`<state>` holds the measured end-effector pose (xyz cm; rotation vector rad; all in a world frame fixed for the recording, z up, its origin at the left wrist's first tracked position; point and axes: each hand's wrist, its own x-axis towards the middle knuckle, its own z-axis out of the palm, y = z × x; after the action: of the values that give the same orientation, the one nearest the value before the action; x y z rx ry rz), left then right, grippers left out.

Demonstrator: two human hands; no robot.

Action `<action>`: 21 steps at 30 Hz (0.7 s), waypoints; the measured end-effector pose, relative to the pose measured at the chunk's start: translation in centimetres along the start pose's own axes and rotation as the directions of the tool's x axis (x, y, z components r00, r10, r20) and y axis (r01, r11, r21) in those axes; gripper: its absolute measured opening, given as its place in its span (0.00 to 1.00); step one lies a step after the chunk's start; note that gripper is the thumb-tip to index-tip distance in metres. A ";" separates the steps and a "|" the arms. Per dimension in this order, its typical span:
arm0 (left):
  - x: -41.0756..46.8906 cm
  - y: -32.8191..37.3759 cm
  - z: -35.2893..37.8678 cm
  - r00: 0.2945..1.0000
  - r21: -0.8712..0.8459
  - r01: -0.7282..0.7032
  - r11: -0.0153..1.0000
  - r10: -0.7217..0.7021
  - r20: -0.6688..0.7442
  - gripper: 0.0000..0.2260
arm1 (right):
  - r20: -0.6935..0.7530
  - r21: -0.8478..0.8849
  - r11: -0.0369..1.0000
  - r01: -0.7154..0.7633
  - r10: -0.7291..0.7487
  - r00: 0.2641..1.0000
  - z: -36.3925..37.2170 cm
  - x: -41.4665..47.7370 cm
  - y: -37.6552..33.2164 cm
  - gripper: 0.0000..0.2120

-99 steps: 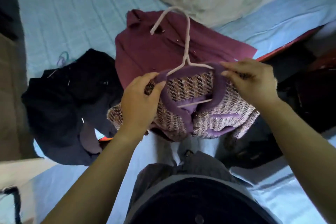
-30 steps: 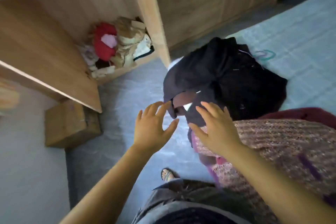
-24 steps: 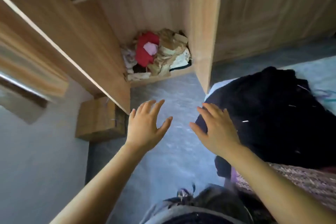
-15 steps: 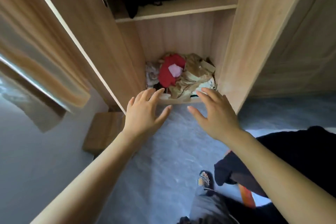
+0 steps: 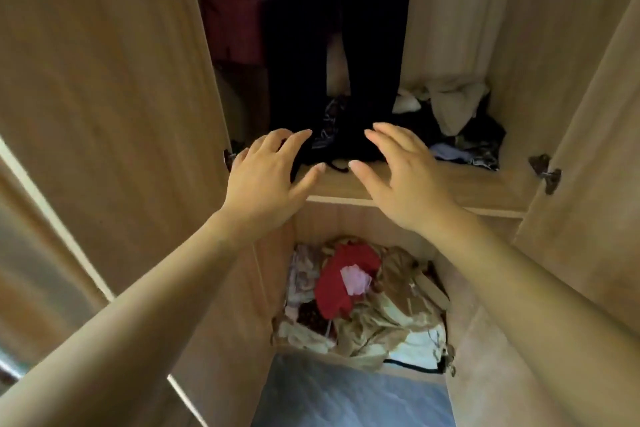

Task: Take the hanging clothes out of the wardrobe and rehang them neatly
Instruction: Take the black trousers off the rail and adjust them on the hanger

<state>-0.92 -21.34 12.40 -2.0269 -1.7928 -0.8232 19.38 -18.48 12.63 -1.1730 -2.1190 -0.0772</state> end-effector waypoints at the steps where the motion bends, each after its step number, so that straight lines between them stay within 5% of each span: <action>1: 2.5 -0.8 0.2 1.000 0.010 -0.009 1.000 0.009 -0.023 0.27 | -0.013 -0.005 1.000 0.020 -0.020 1.000 0.2 2.9 0.7 0.28; 10: 28.4 -9.6 -1.3 0.931 0.105 -0.135 0.985 0.162 -0.326 0.28 | -0.253 0.014 0.990 0.143 -0.135 0.958 -0.5 29.9 3.2 0.27; 17: 42.9 -13.9 -6.9 0.773 0.148 -0.080 0.986 0.155 -0.616 0.24 | -0.476 0.046 0.984 0.170 -0.128 0.870 -2.9 46.9 -0.6 0.27; 21: 46.7 -15.5 -7.8 0.725 0.156 -0.075 0.985 0.161 -0.669 0.23 | -0.551 0.042 0.987 0.155 -0.106 0.828 -1.3 52.5 -2.1 0.31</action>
<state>-15.36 13.93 44.49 -1.4493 -1.2344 -1.1910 0.56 17.70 45.80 -0.8240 -1.6638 -0.3427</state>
